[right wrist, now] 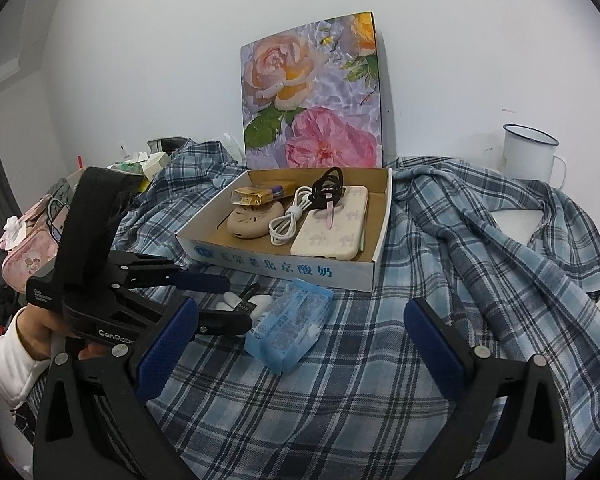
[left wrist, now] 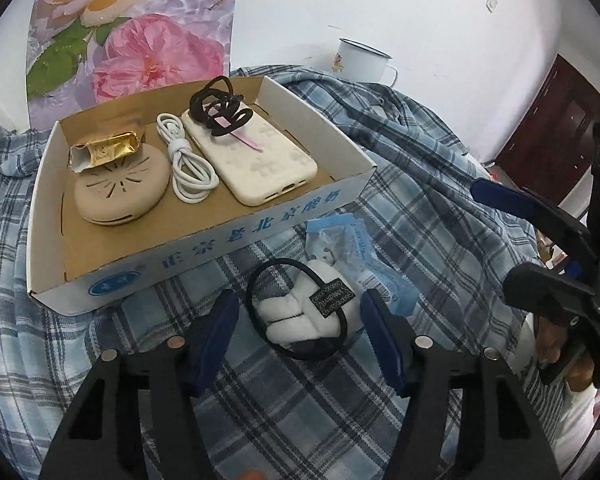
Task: Organize soft objects
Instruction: 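Grasp the white earbuds with the left tool while the right tool grasps the blue packet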
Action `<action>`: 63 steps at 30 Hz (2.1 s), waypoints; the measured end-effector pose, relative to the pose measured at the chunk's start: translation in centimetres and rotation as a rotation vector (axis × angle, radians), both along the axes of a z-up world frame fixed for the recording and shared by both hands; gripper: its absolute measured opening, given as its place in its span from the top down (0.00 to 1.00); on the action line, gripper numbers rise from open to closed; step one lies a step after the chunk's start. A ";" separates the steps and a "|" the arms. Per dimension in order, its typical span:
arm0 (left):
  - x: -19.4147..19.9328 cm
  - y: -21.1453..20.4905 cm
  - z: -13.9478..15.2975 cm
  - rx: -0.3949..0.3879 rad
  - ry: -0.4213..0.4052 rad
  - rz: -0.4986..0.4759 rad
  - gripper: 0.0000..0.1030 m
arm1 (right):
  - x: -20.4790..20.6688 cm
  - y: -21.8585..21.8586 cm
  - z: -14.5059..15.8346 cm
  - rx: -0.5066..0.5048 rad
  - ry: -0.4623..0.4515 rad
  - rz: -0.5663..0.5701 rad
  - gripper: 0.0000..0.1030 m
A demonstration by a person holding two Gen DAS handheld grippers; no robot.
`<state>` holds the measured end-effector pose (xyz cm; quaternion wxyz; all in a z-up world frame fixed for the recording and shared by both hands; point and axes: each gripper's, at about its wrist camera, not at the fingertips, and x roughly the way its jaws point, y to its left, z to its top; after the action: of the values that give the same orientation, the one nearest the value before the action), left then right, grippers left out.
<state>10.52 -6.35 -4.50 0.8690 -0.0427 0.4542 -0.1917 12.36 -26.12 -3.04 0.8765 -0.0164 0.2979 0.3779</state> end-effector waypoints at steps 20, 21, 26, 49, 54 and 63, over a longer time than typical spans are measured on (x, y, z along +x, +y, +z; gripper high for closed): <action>-0.4 0.2 0.2 -0.058 0.004 -0.019 0.72 | 0.3 1.5 -0.4 -0.076 0.016 0.020 0.00; -0.5 0.4 0.3 -0.055 0.001 -0.015 0.72 | 0.3 1.6 -0.5 -0.083 0.023 0.026 0.00; -0.9 0.8 1.1 0.026 -0.056 0.016 0.73 | 0.8 3.0 -1.0 -0.164 0.041 0.035 0.00; -0.9 1.7 1.3 0.034 -0.056 0.059 0.73 | 3.9 7.6 -5.0 -0.353 0.123 0.036 0.54; -0.9 1.6 1.3 0.043 -0.060 0.058 0.73 | 3.6 7.7 -4.8 -0.353 0.097 0.048 0.62; -1.2 1.6 1.7 0.045 -0.087 0.058 0.73 | 2.5 7.7 -3.5 -0.320 0.028 0.063 0.67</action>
<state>9.36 -4.77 -2.82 0.8938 -0.0282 0.4188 -0.1578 14.83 -18.39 -6.53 0.8462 -0.1596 0.3658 0.3531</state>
